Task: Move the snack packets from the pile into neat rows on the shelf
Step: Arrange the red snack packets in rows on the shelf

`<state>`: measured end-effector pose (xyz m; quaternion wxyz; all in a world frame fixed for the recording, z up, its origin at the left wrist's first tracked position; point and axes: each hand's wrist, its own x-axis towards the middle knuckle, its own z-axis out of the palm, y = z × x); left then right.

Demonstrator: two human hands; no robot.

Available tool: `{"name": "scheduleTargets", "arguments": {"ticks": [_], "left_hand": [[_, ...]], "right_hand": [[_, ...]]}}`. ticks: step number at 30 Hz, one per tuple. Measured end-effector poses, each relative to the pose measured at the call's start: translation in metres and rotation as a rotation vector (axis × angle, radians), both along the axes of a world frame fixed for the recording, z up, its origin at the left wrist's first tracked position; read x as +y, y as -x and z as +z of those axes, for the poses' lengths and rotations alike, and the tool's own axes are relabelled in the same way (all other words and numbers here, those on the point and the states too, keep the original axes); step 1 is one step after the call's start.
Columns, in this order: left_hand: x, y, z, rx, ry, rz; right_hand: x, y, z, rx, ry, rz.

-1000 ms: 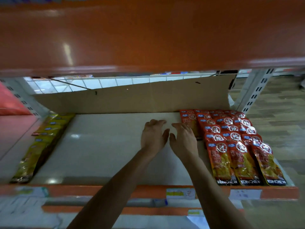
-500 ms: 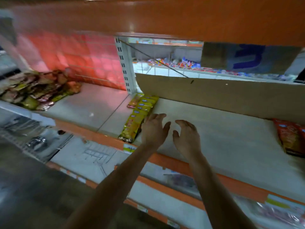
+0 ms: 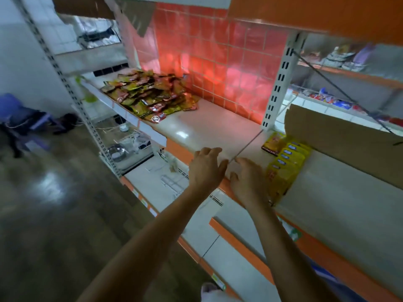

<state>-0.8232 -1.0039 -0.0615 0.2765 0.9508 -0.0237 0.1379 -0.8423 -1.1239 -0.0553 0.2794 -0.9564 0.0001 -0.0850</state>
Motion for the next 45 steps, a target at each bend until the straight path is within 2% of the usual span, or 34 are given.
{"name": "scheduleTargets", "arguments": {"ticks": [14,22,32,45], "left_hand": [[0.124,-0.120,0.010,0.090,-0.107,0.222],[0.166,-0.172,-0.001,0.100,-0.056,0.250],[0.244,-0.275,0.015,-0.020,-0.024,0.226],[0.310,-0.358,0.012,-0.009,-0.072,0.093]], "right_hand": [[0.121,-0.146,-0.001,-0.021,-0.140,0.149],[0.156,-0.199,-0.004,-0.015,-0.150,0.176],[0.235,-0.283,0.016,-0.068,-0.246,0.133],[0.302,-0.373,0.024,0.009,-0.145,-0.092]]}}
